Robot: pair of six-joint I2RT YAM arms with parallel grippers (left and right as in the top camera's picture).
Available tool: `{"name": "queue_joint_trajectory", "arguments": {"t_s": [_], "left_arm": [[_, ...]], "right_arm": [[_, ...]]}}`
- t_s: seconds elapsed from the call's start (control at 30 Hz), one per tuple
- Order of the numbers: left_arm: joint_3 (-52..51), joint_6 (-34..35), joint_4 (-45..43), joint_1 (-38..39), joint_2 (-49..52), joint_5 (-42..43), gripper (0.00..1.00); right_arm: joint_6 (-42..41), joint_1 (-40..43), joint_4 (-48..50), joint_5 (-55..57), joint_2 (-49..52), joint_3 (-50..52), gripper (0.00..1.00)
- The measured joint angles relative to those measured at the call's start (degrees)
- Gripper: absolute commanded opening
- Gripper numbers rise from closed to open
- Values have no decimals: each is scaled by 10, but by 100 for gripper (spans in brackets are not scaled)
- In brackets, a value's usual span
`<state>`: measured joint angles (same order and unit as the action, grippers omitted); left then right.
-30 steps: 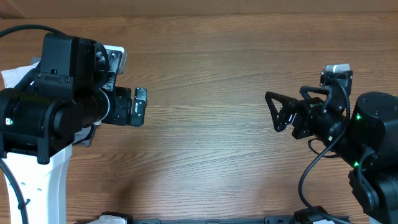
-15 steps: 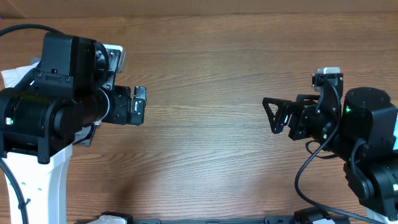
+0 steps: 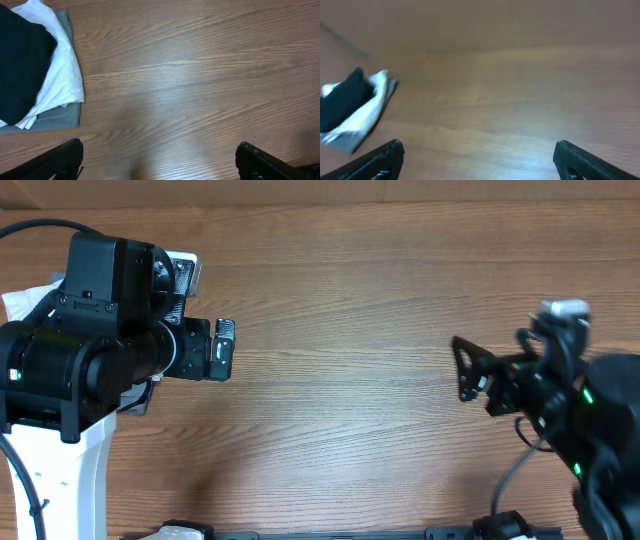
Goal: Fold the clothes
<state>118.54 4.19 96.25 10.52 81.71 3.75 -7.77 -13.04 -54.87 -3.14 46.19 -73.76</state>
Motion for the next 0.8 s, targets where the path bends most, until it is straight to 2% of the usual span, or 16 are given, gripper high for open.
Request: {"name": "queue_joint_trajectory", "arguments": {"t_s": [0.17, 0.23, 0.5, 0.8], "left_arm": [[0, 0, 0, 0, 0, -2, 100], [0, 0, 0, 0, 0, -2, 100], [-1, 0, 0, 0, 0, -2, 100], [-1, 0, 0, 0, 0, -2, 100]], "right_arm": [[11, 40, 143, 35, -111, 116, 100], [14, 54, 169, 40, -140, 170, 100], [16, 67, 188, 40, -238, 384, 100], [16, 67, 296, 40, -380, 559, 100]]}}
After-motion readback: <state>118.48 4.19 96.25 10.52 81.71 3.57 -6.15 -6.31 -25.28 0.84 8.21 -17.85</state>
